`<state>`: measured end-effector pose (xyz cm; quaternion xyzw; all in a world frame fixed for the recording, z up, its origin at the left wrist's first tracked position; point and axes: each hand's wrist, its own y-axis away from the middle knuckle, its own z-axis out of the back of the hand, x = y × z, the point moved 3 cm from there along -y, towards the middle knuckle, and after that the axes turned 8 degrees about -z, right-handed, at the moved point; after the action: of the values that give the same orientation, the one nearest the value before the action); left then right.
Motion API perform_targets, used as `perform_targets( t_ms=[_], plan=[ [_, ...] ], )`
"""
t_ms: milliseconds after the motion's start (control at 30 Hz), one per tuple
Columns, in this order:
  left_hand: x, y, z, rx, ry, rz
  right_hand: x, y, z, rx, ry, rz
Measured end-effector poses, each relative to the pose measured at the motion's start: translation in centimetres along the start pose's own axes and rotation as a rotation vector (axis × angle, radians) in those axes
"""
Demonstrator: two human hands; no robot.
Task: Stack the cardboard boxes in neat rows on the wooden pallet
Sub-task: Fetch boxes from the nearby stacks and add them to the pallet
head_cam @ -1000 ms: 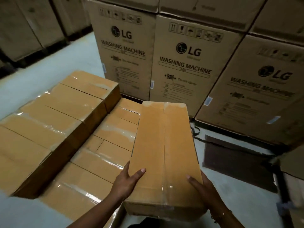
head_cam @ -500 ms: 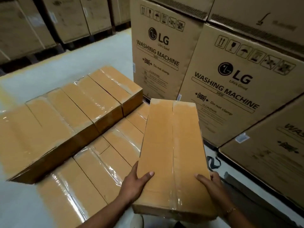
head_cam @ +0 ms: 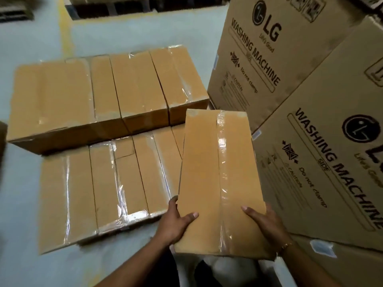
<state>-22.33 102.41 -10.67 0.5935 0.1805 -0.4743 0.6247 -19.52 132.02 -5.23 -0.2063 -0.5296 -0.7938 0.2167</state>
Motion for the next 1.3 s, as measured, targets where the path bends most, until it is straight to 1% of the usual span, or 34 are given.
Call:
perform_targets(
  t_ms=[133,300,467,567,667,800,967,1300],
  plan=[
    [0.0,-3.0,-2.7,-0.038,0.086,0.042,2.0,-5.7,1.4,0.089,0.017,0.018],
    [4.1,-8.4,-4.9,-0.048,0.133,0.077,2.8,-13.4,1.2,0.131,0.104,0.033],
    [2.8,-13.1,-6.1,-0.064,0.107,0.105,3.6,-20.7,0.6,0.166,0.143,0.063],
    [3.2,-15.6,-7.3,-0.090,0.111,0.120,4.0,-24.6,0.6,0.194,0.167,0.063],
    [3.8,-17.9,-8.3,-0.114,0.104,0.139,3.4,-28.8,0.6,0.224,0.182,0.104],
    [3.9,-20.2,-9.7,-0.151,0.093,0.161,4.3,-31.8,0.4,0.249,0.213,0.077],
    [3.9,-22.7,-11.1,-0.185,0.064,0.184,3.8,-36.1,1.0,0.254,0.242,0.090],
    [4.2,-27.1,-11.2,-0.222,0.099,0.204,5.2,-40.2,-0.5,0.266,0.192,0.068]
  ],
)
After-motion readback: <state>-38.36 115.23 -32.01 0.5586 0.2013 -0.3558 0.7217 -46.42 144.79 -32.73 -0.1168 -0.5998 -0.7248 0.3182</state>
